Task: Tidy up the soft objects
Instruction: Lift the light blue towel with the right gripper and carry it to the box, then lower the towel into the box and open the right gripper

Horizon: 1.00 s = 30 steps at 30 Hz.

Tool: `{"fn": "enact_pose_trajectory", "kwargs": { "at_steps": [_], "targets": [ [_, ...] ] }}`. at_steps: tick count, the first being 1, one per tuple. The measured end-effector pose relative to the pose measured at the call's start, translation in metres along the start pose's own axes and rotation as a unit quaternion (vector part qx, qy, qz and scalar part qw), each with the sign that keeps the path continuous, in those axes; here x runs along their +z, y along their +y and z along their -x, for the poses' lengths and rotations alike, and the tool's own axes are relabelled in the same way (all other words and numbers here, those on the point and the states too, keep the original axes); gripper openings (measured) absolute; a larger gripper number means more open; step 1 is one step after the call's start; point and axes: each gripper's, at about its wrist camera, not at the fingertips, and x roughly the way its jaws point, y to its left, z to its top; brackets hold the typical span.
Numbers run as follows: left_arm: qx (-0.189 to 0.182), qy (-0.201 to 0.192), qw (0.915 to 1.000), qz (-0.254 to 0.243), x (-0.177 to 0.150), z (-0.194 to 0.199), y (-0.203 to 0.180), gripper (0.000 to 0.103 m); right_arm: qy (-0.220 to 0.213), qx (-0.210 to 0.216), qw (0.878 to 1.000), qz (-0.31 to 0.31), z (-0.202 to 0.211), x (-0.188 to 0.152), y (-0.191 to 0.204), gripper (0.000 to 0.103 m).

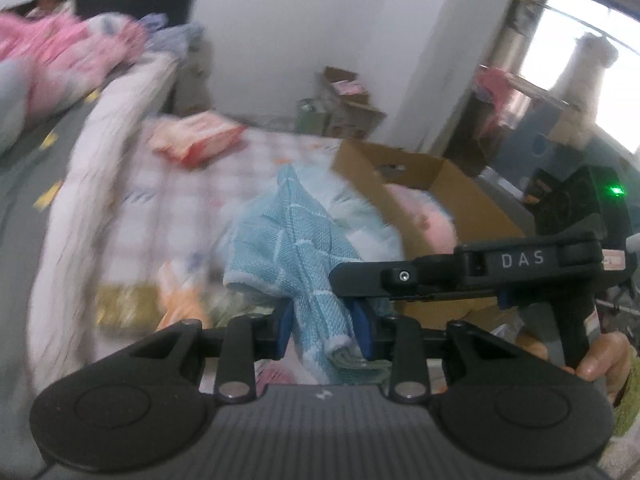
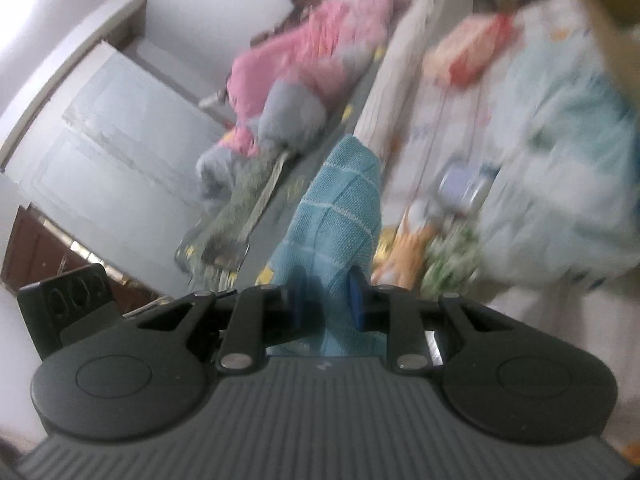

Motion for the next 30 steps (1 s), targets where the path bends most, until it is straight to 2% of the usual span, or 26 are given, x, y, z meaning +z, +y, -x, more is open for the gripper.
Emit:
{"fn": "enact_pose_trajectory", "kwargs": {
  "at_steps": [5, 8, 14, 18, 21, 24, 27, 30],
  "targets": [
    [-0.045, -0.004, 0.9965, -0.07, 0.046, -0.043, -0.055, 0.033, -0.076, -0.041, 0.996, 0.009, 0.061, 0.027, -0.018, 0.021],
    [-0.083, 0.01, 0.9915, -0.099, 0.072, -0.084, -0.091, 0.033, -0.114, -0.086, 0.99, 0.009, 0.103, 0.043, -0.04, 0.02],
    [-0.128, 0.052, 0.982, -0.129, 0.107, -0.182, -0.161, 0.034, -0.151, -0.182, 0.971, -0.02, 0.164, 0.078, -0.107, 0.016],
    [-0.141, 0.093, 0.9776, -0.125, 0.122, -0.245, -0.194, 0.035, -0.147, -0.244, 0.958, -0.04, 0.188, 0.103, -0.159, 0.014],
    [-0.147, 0.119, 0.9754, -0.113, 0.126, -0.286, -0.205, 0.044, -0.135, -0.292, 0.946, -0.043, 0.196, 0.114, -0.192, 0.014],
    [-0.13, 0.137, 0.9761, -0.108, 0.124, -0.314, -0.209, 0.049, -0.116, -0.342, 0.932, -0.028, 0.193, 0.123, -0.218, 0.014],
    [-0.111, 0.16, 0.9757, -0.1, 0.12, -0.328, -0.203, 0.05, -0.083, -0.381, 0.921, -0.018, 0.182, 0.127, -0.242, 0.014],
    [-0.103, 0.163, 0.9762, -0.1, 0.117, -0.33, -0.196, 0.052, -0.059, -0.413, 0.909, -0.004, 0.163, 0.132, -0.253, 0.016]
  ]
}}
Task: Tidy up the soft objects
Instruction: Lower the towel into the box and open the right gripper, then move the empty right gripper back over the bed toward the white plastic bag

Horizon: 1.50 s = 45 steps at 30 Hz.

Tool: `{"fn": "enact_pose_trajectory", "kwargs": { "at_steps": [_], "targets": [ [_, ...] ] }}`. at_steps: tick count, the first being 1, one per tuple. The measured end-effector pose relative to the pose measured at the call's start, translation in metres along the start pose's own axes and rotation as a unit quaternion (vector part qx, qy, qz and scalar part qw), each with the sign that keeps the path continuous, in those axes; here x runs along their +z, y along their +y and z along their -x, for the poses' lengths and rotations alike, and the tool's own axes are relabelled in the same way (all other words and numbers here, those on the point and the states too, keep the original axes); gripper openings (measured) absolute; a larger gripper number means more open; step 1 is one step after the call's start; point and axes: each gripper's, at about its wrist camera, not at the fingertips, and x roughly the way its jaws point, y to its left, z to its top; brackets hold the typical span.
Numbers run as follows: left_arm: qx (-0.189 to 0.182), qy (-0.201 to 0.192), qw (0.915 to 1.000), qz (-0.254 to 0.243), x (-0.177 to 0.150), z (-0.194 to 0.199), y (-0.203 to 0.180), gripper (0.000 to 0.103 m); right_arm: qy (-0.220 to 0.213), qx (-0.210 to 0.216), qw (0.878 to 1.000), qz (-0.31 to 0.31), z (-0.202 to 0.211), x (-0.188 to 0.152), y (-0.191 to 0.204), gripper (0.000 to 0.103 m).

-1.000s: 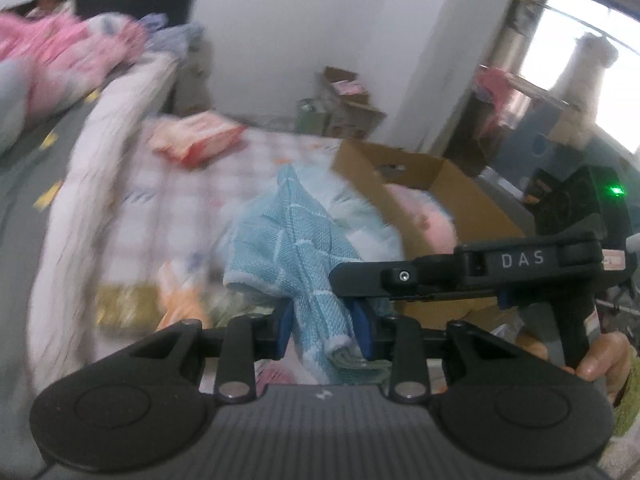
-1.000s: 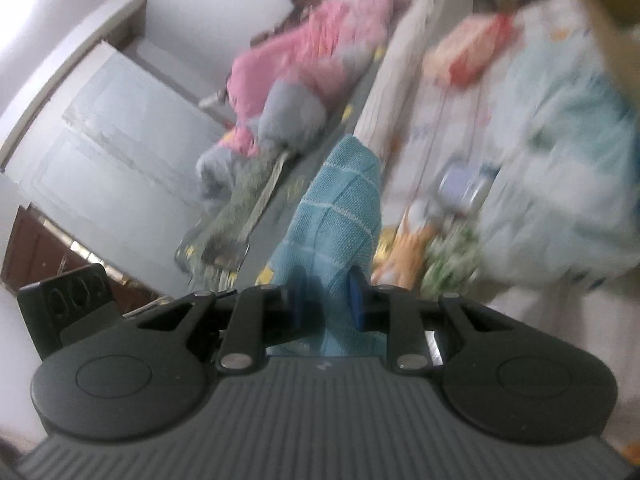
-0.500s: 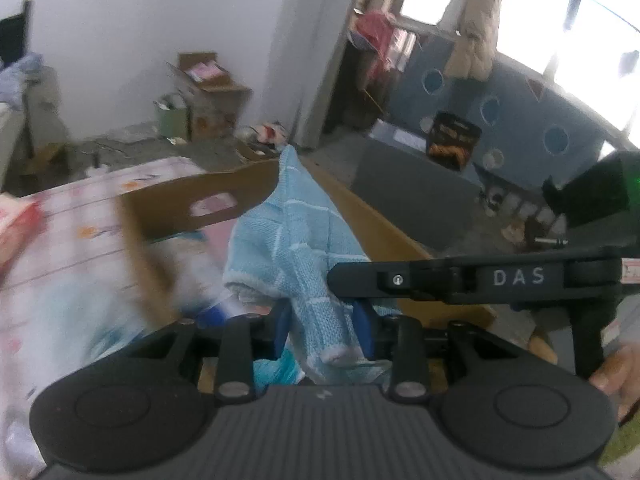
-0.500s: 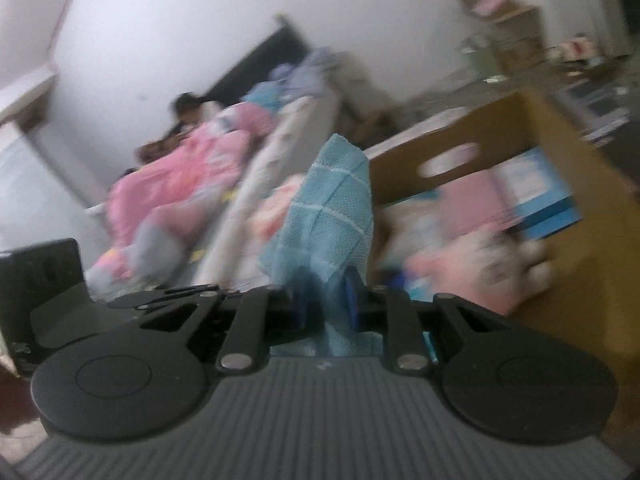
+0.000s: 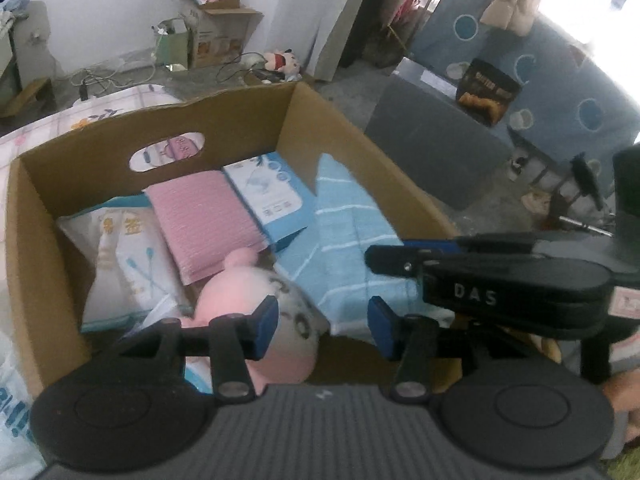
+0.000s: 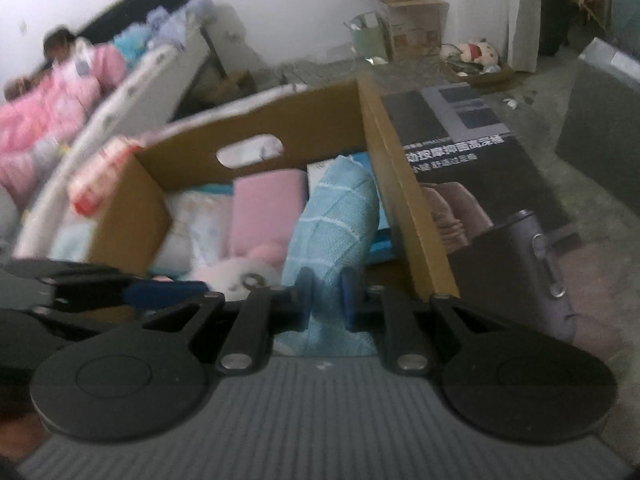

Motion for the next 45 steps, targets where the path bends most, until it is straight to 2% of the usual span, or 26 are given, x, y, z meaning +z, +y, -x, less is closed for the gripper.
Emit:
{"fn": "enact_pose_trajectory", "kwargs": {
  "at_steps": [2, 5, 13, 17, 19, 20, 23, 26, 31, 33, 40, 45],
  "targets": [
    [0.003, -0.007, 1.0, 0.005, 0.0, 0.005, 0.006, 0.057, 0.006, -0.014, 1.0, 0.011, -0.007, 0.0, 0.003, 0.019],
    [0.012, -0.021, 0.9996, 0.013, 0.003, 0.017, 0.014, 0.058, 0.005, -0.035, 0.999, 0.024, -0.01, 0.001, 0.005, 0.027],
    [0.018, -0.065, 0.9976, 0.013, 0.001, 0.072, 0.019, 0.068, -0.044, -0.026, 0.999, -0.01, 0.044, -0.003, 0.007, 0.031],
    [0.028, -0.097, 0.9949, 0.005, -0.016, 0.119, 0.023, 0.079, -0.081, 0.021, 0.996, -0.031, 0.085, -0.016, 0.02, 0.033],
    [0.038, -0.112, 0.9929, 0.005, -0.031, 0.147, 0.028, 0.083, -0.105, 0.055, 0.992, -0.04, 0.108, -0.027, 0.032, 0.037],
    [0.04, -0.12, 0.9919, 0.006, -0.039, 0.161, 0.032, 0.087, -0.114, 0.071, 0.99, -0.044, 0.117, -0.034, 0.038, 0.042],
    [0.058, -0.143, 0.988, 0.007, -0.071, 0.204, 0.046, 0.093, -0.136, 0.131, 0.981, -0.047, 0.142, -0.058, 0.064, 0.046],
    [0.098, -0.171, 0.9802, 0.018, -0.113, 0.24, 0.063, 0.095, -0.142, 0.167, 0.975, -0.031, 0.153, -0.079, 0.094, 0.047],
    [0.171, -0.193, 0.9644, 0.058, -0.182, 0.276, 0.094, 0.095, -0.123, 0.217, 0.968, -0.012, 0.149, -0.102, 0.145, 0.048],
    [0.187, -0.198, 0.9586, 0.082, -0.207, 0.284, 0.107, 0.095, -0.107, 0.236, 0.966, -0.008, 0.142, -0.106, 0.166, 0.048],
    [0.213, -0.198, 0.9469, 0.137, -0.267, 0.292, 0.141, 0.095, -0.033, 0.279, 0.96, 0.008, 0.108, -0.113, 0.241, 0.048],
    [0.21, -0.194, 0.9465, 0.151, -0.29, 0.292, 0.157, 0.095, 0.006, 0.296, 0.955, 0.016, 0.087, -0.12, 0.286, 0.048]
  ]
}}
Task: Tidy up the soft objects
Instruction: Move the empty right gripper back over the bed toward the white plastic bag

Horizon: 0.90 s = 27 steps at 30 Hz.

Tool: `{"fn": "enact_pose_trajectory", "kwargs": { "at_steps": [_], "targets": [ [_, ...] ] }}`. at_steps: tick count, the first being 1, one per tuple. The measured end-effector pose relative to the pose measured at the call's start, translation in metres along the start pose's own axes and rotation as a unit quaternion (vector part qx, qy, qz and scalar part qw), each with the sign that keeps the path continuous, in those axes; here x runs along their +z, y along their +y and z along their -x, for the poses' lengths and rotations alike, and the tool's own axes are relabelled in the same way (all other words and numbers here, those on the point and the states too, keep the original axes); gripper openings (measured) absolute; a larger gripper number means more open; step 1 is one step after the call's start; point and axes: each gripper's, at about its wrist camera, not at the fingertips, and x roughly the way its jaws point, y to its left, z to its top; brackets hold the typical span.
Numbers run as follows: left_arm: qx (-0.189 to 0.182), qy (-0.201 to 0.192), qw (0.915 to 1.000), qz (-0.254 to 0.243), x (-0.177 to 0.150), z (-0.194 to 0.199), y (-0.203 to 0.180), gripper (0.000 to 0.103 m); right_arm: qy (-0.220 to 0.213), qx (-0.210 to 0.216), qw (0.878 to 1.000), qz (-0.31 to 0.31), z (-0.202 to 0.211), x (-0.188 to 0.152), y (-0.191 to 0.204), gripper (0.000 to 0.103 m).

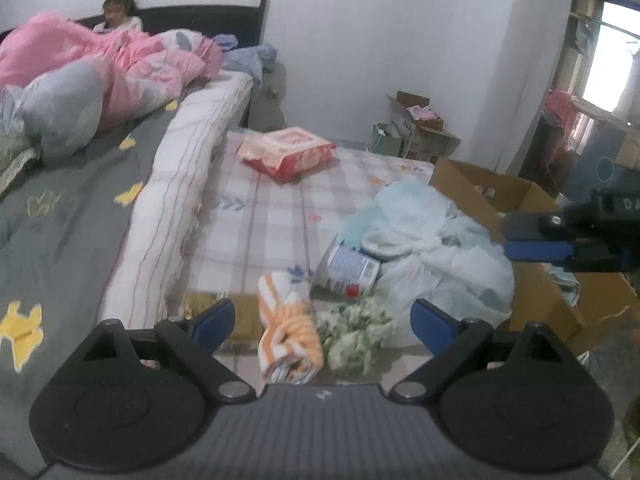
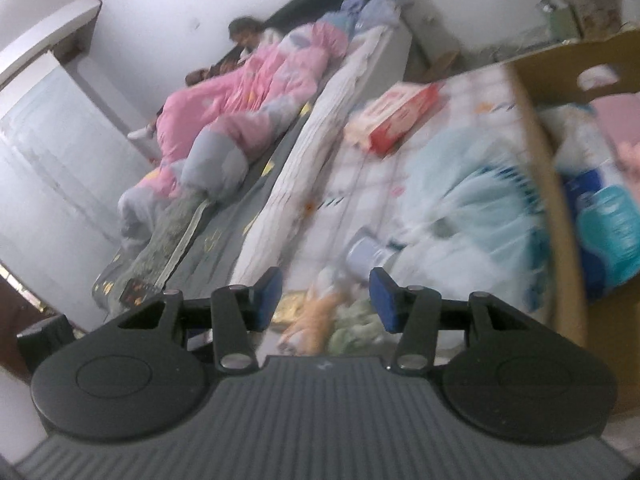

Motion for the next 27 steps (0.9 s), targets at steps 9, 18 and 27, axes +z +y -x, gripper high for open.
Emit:
{"fn": "enact_pose_trajectory", "kwargs": {
  "at_steps": [9, 18, 27],
  "targets": [
    [-0.016, -0.018, 0.9997, -0.003, -0.008, -0.016, 0.012, 0.088, 0.062, -0.006, 0.998, 0.016, -0.064, -0.002, 0.022, 0.048],
    [-0.044, -0.045, 0.998, 0.0, 0.015, -0.073, 0.006, 0.055, 0.12, -0.047, 0.99, 0.053, -0.136, 0.054, 0.036, 0.038],
    [-0.051, 0.018, 0.998, 0.033, 0.031, -0.133, 0.017, 0.03, 0.167, -0.12, 0.975, 0.081, -0.2, 0.084, 0.018, 0.031]
  ]
}}
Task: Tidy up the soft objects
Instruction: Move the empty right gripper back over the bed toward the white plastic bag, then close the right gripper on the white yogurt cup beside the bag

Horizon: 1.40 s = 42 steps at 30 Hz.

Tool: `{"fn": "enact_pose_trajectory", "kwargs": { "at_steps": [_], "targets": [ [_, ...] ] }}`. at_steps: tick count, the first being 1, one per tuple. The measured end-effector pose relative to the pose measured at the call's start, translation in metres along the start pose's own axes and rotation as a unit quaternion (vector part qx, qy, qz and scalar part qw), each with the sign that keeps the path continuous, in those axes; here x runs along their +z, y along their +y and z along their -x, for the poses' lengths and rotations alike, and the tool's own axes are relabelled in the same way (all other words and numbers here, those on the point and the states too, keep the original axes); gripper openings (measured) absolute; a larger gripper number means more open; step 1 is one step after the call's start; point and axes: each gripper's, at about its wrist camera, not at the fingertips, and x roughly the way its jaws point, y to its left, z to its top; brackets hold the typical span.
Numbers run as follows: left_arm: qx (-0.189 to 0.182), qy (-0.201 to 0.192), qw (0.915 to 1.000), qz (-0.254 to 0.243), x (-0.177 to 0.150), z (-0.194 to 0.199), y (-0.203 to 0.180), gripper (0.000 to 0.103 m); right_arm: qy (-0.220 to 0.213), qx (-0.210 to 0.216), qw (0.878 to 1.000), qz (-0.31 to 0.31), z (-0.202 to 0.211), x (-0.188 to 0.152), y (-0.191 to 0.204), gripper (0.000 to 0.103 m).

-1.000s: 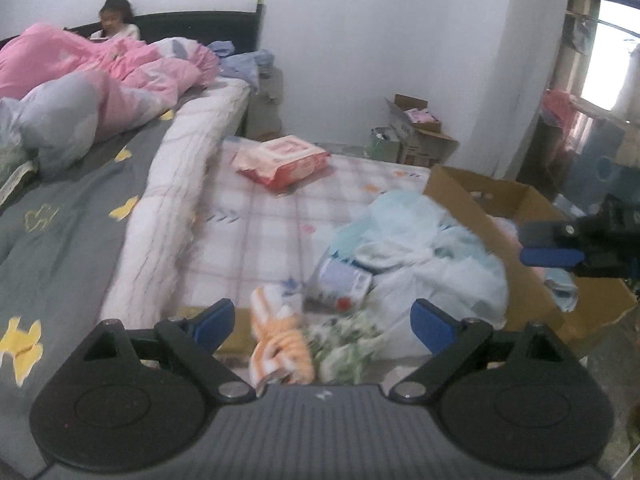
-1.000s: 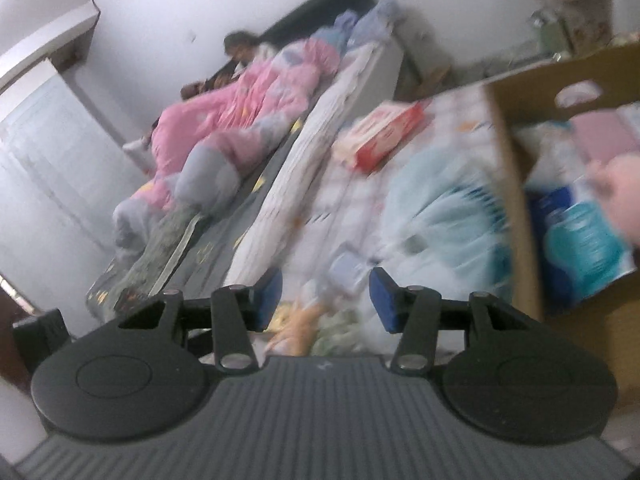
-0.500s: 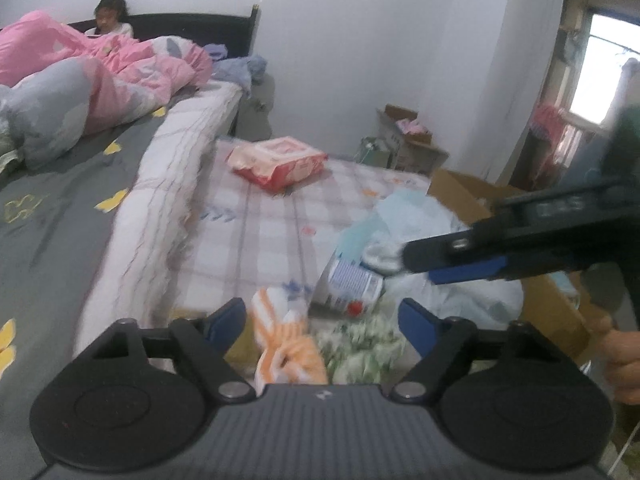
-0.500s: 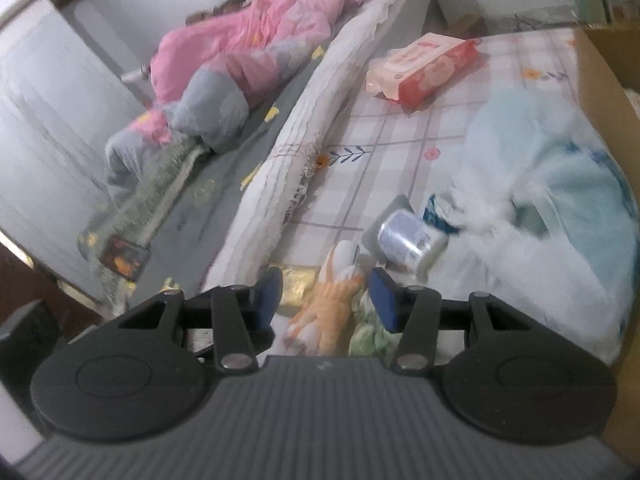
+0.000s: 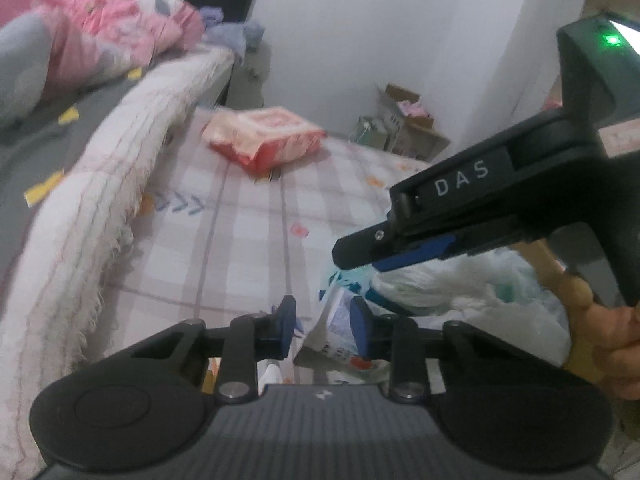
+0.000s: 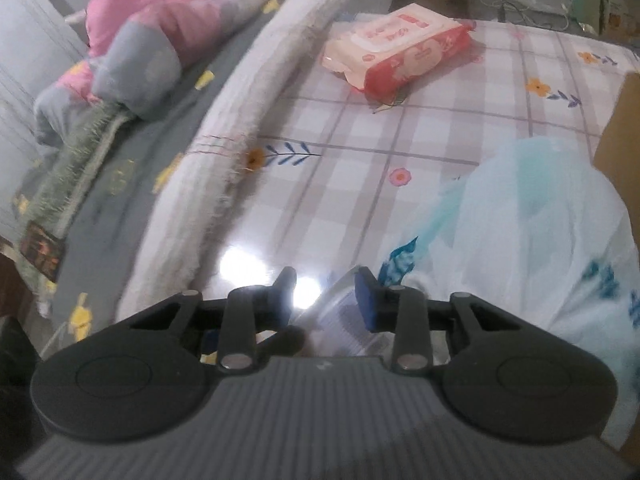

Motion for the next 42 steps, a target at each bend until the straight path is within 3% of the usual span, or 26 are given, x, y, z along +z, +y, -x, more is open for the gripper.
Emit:
{"fn": "enact_pose_trajectory", "kwargs": {
  "at_steps": [5, 11, 17, 24, 31, 42],
  "targets": [
    [-0.006, 0.019, 0.9997, 0.014, -0.004, -0.008, 0.008, 0.013, 0.033, -0.016, 0.999, 0.023, -0.024, 0.01, 0.002, 0.031],
    [-0.015, 0.022, 0.9991, 0.033, -0.006, -0.011, 0.012, 0.009, 0.062, -0.039, 0.996, 0.042, -0.046, 0.015, 0.005, 0.031],
    [-0.013, 0.02, 0.9991, 0.035, -0.005, -0.014, 0.01, 0.009, 0.088, -0.032, 0.995, 0.028, -0.063, 0.018, -0.001, 0.028],
    [-0.02, -0.004, 0.9995, 0.025, -0.005, -0.004, 0.008, 0.007, 0.06, 0.009, 0.998, 0.025, -0.058, 0.02, 0.001, 0.009],
    [0.006, -0.022, 0.9997, -0.012, 0.0, 0.0, -0.003, 0.006, 0.035, 0.055, 0.998, 0.01, -0.047, 0.027, 0.007, 0.002],
    [-0.033, -0.017, 0.9983, -0.046, 0.004, -0.011, -0.032, 0.008, 0.004, 0.01, 1.0, 0.026, -0.02, 0.023, -0.013, 0.002]
  ]
}}
